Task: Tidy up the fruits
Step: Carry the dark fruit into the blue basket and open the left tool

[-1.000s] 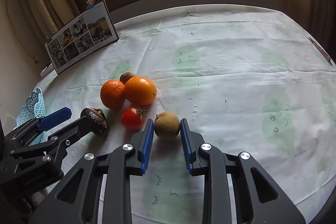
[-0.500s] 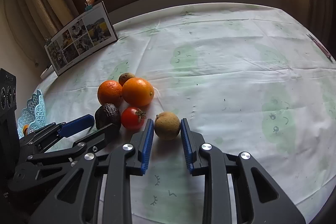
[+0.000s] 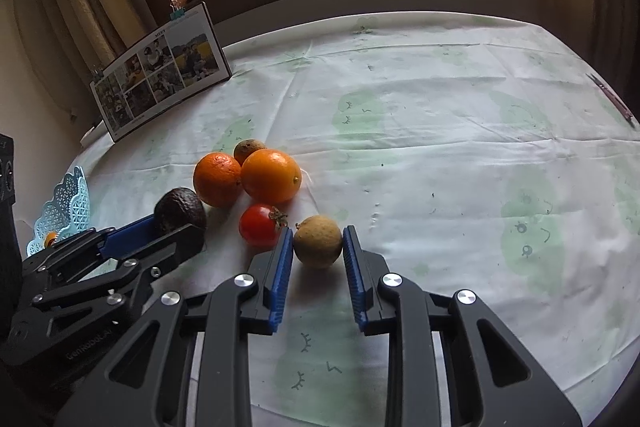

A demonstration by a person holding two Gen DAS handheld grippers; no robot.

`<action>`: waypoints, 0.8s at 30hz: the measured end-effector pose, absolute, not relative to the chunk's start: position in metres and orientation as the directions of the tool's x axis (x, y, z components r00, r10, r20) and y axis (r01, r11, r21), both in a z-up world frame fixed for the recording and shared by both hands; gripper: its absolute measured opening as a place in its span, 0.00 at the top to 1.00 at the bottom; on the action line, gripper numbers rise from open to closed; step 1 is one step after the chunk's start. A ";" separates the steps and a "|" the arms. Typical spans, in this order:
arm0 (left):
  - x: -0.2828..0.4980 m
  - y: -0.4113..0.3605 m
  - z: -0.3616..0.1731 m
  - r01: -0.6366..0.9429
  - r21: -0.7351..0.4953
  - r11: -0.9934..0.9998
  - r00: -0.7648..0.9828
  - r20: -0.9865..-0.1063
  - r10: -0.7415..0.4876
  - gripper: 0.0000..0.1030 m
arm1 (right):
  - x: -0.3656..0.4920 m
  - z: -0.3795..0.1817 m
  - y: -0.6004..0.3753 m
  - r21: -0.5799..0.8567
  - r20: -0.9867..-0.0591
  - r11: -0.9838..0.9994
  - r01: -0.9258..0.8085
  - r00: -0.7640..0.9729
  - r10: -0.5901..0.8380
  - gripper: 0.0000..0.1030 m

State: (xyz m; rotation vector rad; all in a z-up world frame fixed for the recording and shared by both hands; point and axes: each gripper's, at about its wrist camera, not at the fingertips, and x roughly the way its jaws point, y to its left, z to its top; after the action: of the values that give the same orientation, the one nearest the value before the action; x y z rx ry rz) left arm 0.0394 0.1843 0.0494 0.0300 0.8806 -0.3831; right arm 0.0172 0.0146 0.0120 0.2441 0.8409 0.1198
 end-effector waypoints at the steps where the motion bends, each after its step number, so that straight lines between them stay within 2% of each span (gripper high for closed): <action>1: 0.036 0.187 0.054 0.328 -0.114 0.938 0.592 -0.749 -0.298 0.61 | 0.017 0.012 0.014 0.262 -0.721 0.965 -0.009 0.663 0.202 0.75; 6: 0.022 0.207 0.074 0.270 -0.077 0.960 0.661 -0.710 -0.243 0.61 | 0.015 0.015 0.013 0.271 -0.709 0.963 -0.009 0.675 0.206 0.75; 16: -0.003 0.281 0.107 0.048 -0.012 0.999 0.776 -0.629 -0.045 0.61 | 0.017 0.013 0.014 0.266 -0.721 0.964 -0.002 0.663 0.200 0.75; 24: -0.015 0.334 0.114 -0.092 -0.010 0.996 0.790 -0.610 0.067 0.61 | 0.020 0.010 0.017 0.248 -0.737 0.969 0.007 0.650 0.185 0.73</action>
State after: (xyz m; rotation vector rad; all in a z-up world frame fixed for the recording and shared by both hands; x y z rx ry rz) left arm -0.0151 0.3344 0.1136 -0.0397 0.6546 0.0854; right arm 0.0198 0.0168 0.0098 0.2379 0.8598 0.1022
